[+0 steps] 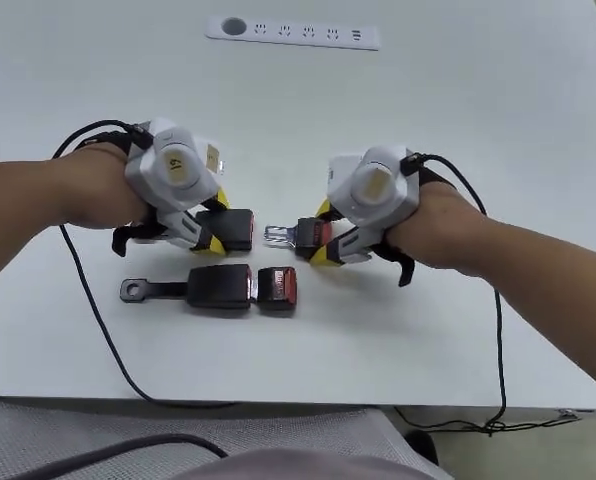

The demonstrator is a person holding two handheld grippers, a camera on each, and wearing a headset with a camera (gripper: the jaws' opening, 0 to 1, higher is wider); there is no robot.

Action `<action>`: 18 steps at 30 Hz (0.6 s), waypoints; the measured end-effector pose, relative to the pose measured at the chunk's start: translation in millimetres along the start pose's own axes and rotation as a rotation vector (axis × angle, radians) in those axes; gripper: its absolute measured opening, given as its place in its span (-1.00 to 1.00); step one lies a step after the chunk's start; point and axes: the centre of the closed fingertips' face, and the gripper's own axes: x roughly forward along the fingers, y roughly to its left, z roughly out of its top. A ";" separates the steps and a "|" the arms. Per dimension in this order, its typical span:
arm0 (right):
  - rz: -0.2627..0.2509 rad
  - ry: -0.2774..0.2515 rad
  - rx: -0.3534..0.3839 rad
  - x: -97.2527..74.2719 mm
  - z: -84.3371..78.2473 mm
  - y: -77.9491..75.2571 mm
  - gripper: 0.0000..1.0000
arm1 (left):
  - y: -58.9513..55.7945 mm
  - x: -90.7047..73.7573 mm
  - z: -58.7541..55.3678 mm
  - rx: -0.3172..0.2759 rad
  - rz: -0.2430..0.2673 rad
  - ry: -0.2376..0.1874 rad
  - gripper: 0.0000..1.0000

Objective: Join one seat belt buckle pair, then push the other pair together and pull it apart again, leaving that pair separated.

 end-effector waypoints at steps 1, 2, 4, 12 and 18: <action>-0.002 0.001 -0.004 1.6 3.0 0.9 -0.36 | 0.1 0.0 0.0 0.000 0.001 0.001 -0.30; -0.004 0.002 -0.003 2.3 3.3 -0.9 -0.36 | 0.1 -0.1 -0.1 -0.001 0.001 0.001 -0.30; -0.007 0.004 0.001 4.2 7.2 0.5 -0.36 | 0.1 -0.2 -0.3 -0.003 0.005 0.000 -0.30; -0.026 0.013 -0.043 3.3 16.7 1.4 -0.36 | -1.0 -1.2 1.2 -0.005 0.011 0.001 -0.30; -0.007 -0.009 -0.051 8.0 20.0 1.4 -0.37 | -0.8 -1.4 1.7 0.006 0.011 -0.003 -0.30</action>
